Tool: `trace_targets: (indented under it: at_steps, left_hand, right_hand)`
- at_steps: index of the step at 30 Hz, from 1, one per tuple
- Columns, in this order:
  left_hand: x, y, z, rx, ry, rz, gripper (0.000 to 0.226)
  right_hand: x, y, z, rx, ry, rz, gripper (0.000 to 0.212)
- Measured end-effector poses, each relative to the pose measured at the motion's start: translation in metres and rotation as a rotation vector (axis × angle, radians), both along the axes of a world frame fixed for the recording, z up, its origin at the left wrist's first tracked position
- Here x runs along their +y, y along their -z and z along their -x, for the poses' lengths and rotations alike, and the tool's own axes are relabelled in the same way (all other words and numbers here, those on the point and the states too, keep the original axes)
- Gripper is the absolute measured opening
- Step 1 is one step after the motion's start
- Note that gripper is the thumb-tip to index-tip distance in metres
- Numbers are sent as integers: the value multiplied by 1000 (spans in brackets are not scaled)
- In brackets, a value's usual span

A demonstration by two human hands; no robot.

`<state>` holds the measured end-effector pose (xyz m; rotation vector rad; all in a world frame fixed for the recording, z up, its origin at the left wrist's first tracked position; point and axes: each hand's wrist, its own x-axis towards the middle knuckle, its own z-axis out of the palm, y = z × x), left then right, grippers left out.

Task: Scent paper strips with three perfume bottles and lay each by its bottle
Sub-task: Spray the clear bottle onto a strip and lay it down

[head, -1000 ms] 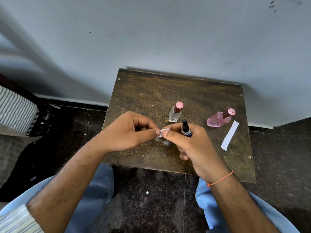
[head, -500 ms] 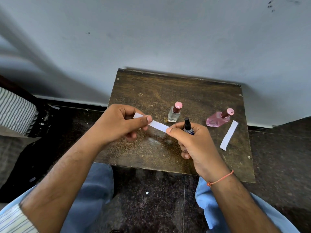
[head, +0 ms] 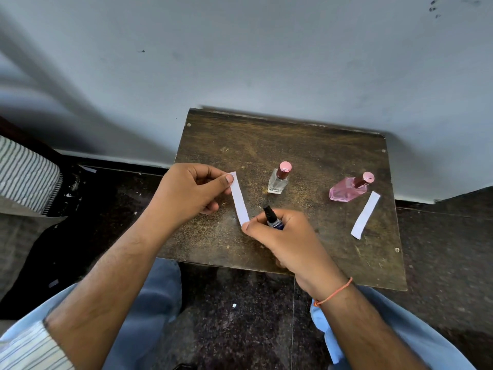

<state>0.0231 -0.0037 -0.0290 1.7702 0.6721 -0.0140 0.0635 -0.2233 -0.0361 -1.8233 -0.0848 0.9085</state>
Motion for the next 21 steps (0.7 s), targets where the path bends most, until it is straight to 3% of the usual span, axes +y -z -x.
trace_targets:
  at_steps: [7, 15, 21]
  left_hand:
    - [-7, 6, 1, 49, 100, -483, 8]
    - [-12, 18, -3, 79, 134, -698, 14]
    - [-10, 20, -8, 85, 141, -741, 13]
  right_hand:
    - [15, 7, 11, -4, -30, 77, 31]
    - [25, 17, 12, -38, 2, 120, 37]
    - [24, 18, 9, -59, -35, 168, 37]
